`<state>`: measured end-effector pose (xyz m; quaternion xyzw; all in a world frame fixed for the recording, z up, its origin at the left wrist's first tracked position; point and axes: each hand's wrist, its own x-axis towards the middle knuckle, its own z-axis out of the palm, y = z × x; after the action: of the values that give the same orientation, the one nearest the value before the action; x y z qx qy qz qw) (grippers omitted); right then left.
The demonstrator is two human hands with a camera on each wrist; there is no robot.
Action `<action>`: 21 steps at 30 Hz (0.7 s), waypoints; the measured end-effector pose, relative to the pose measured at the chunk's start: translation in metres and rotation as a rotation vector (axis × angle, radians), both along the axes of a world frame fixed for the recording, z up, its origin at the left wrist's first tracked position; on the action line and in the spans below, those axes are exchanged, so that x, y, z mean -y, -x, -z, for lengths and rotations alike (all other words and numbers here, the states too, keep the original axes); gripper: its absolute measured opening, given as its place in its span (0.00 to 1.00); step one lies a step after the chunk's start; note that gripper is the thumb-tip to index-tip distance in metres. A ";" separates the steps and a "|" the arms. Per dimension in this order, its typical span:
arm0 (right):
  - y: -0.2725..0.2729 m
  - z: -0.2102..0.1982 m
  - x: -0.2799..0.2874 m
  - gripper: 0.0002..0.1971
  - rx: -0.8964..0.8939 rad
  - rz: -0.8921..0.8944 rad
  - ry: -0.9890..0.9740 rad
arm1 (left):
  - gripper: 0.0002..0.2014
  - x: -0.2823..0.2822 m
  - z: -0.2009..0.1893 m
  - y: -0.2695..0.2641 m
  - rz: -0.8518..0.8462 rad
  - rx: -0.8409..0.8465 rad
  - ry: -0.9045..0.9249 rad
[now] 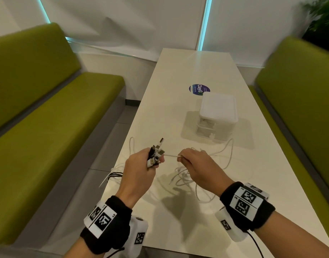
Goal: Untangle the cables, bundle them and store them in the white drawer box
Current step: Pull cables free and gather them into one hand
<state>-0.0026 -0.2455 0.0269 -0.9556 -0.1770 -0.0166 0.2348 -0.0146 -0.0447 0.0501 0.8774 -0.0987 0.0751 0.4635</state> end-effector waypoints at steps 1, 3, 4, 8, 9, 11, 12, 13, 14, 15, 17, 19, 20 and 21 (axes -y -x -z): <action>0.000 0.002 0.003 0.11 -0.005 0.026 0.009 | 0.21 -0.002 -0.001 0.000 -0.027 -0.010 0.048; 0.001 0.005 0.011 0.10 -0.043 0.110 -0.012 | 0.19 -0.009 0.000 -0.004 -0.096 -0.011 0.129; 0.001 0.006 0.015 0.10 -0.064 0.149 -0.028 | 0.18 -0.013 0.002 -0.008 -0.123 -0.006 0.141; 0.004 0.004 0.020 0.11 -0.093 0.153 0.025 | 0.12 -0.022 0.013 -0.020 -0.140 -0.044 0.038; 0.005 0.003 0.019 0.12 -0.095 0.148 0.054 | 0.08 -0.020 0.013 -0.020 -0.150 -0.020 0.030; 0.005 0.001 0.015 0.14 -0.099 0.141 0.120 | 0.08 -0.012 0.009 -0.013 -0.147 0.089 0.073; 0.005 0.001 0.012 0.15 -0.099 0.134 0.153 | 0.12 -0.008 0.006 -0.009 -0.117 0.142 0.096; 0.005 0.000 0.010 0.15 -0.101 0.125 0.183 | 0.18 -0.004 0.005 -0.005 -0.068 0.178 0.099; 0.005 0.000 0.007 0.15 -0.102 0.114 0.203 | 0.23 0.000 0.006 -0.002 -0.012 0.195 0.079; 0.006 0.001 0.005 0.14 -0.102 0.105 0.219 | 0.27 0.003 0.007 0.001 0.042 0.202 0.042; 0.006 0.001 -0.001 0.12 -0.092 0.096 0.245 | 0.31 0.010 0.014 0.004 0.123 0.205 -0.080; 0.006 -0.001 -0.005 0.11 -0.089 0.101 0.247 | 0.30 0.017 0.023 0.004 0.145 0.163 -0.211; 0.007 -0.003 -0.007 0.11 -0.092 0.103 0.239 | 0.29 0.021 0.026 0.004 0.151 0.108 -0.267; 0.008 -0.006 -0.009 0.10 -0.096 0.104 0.229 | 0.27 0.024 0.028 0.004 0.155 0.047 -0.318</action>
<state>-0.0106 -0.2365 0.0330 -0.9837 -0.1165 0.0375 0.1314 -0.0184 -0.0691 0.0217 0.9274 -0.1876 0.0428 0.3207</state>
